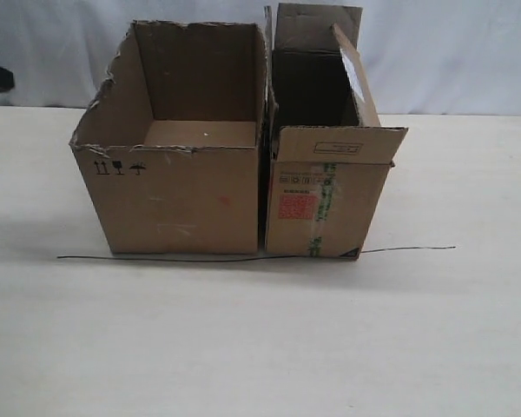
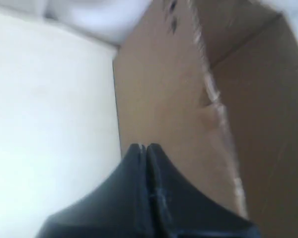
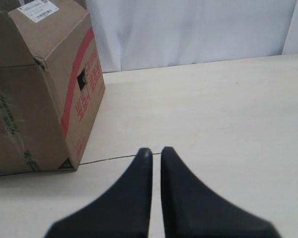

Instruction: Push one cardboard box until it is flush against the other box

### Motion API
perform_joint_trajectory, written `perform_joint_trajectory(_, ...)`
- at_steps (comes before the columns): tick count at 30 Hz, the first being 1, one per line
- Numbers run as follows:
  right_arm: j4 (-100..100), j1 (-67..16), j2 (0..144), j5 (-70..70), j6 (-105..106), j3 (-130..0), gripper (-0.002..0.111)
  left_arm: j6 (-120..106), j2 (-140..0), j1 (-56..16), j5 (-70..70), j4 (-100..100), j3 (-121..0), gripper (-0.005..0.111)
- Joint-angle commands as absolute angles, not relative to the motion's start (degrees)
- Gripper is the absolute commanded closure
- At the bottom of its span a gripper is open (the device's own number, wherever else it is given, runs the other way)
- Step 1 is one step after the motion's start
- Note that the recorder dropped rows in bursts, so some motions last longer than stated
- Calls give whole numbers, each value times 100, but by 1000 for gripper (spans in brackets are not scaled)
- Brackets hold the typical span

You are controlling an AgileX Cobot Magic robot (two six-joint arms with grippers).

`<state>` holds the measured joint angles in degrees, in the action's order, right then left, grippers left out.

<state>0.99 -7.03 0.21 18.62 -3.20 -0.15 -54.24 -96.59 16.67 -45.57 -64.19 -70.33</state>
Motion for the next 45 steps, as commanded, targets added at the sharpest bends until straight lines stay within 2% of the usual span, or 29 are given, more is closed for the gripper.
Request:
perform_joint_trajectory(1,105,-672,0,1847,-292,0,103,-5469,-8374,1742,-4448,-5991,-6881,107)
perform_joint_trajectory(8,105,-672,0,1847,-292,0,103,-5364,-5561,1742,-2949,-5918,-5668,107)
perform_joint_trajectory(12,105,-672,0,1847,-292,0,103,-5216,-4187,1687,-2951,-5907,-4914,107)
perform_joint_trajectory(15,105,-672,0,1847,-292,0,103,-5216,-3534,1373,-2853,-5898,-4258,107)
perform_joint_trajectory(19,105,-672,0,1847,-292,0,103,-5216,-3079,968,-2922,-5897,-3686,107)
perform_joint_trajectory(23,105,-672,0,1847,-292,0,103,-5216,-2893,866,-3131,-5909,-3605,107)
perform_joint_trajectory(36,105,-672,0,1847,-292,0,103,-5240,-2529,818,-1796,-5855,-3605,107)
perform_joint_trajectory(45,105,-672,0,1847,-292,0,103,-5252,-1111,-58,-1743,-5444,-3605,107)
